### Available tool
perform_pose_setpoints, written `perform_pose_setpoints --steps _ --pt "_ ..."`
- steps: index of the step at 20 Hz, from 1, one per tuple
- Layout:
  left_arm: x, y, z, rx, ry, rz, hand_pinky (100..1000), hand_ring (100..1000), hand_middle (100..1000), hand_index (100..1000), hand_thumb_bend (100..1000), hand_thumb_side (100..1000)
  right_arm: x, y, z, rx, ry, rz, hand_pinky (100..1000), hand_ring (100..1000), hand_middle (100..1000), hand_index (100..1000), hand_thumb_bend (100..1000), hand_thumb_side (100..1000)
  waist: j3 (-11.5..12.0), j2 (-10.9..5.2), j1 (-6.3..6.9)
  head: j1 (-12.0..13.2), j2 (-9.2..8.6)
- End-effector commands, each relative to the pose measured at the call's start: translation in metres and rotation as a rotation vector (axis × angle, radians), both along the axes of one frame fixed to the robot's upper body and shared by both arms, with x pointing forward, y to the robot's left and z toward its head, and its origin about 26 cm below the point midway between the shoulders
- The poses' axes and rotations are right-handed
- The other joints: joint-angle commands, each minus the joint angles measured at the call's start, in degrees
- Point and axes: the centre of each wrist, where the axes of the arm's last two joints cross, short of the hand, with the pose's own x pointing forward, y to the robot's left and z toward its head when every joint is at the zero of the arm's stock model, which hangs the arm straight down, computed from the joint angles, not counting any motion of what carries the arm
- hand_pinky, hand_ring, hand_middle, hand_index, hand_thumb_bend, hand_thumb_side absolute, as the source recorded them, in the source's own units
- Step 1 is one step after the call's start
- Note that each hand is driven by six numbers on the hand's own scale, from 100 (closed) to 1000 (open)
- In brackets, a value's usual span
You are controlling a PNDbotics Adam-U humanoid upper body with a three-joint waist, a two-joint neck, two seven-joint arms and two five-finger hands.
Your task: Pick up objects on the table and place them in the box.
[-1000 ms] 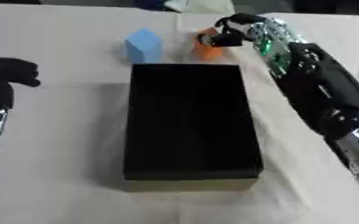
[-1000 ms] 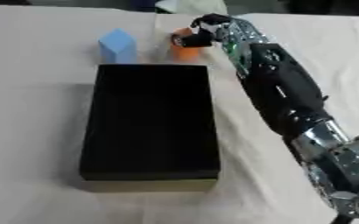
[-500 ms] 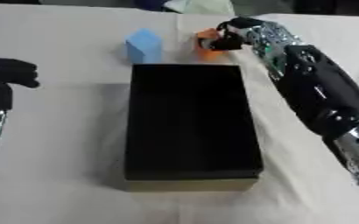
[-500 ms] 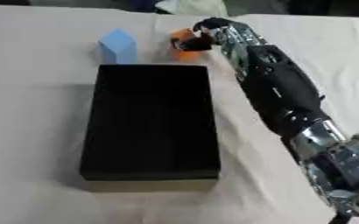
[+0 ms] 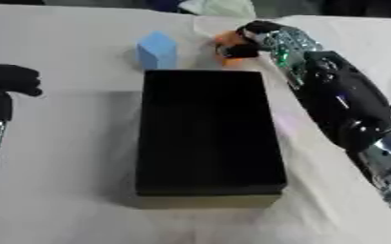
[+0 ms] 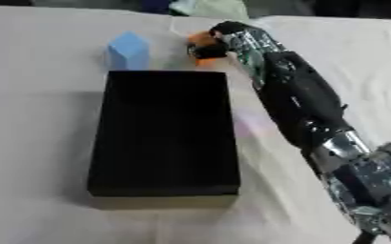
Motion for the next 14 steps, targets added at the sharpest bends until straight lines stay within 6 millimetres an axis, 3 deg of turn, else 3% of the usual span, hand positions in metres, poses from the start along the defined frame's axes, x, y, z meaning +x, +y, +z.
perform_pose_setpoints --steps 1,7,14 --pt "-0.001 0.000 0.007 0.004 -0.024 -0.007 767 630 688 716 100 970 -0.001 0.002 0.013 0.036 -0.032 0.019 836 817 626 841 100 1000 0.04 -1.33 0.27 -0.11 -0.43" --pt "-0.001 0.000 0.008 0.007 -0.021 -0.008 766 631 688 717 100 973 -0.004 0.005 0.021 0.095 -0.062 0.022 814 787 589 810 100 910 0.07 -1.49 0.36 -0.11 -0.49" --pt "-0.001 0.001 0.008 0.011 -0.017 -0.004 766 631 689 717 100 975 -0.018 0.012 0.066 0.105 -0.218 0.041 818 780 577 806 100 860 -0.33 -1.88 0.31 0.01 -0.44"
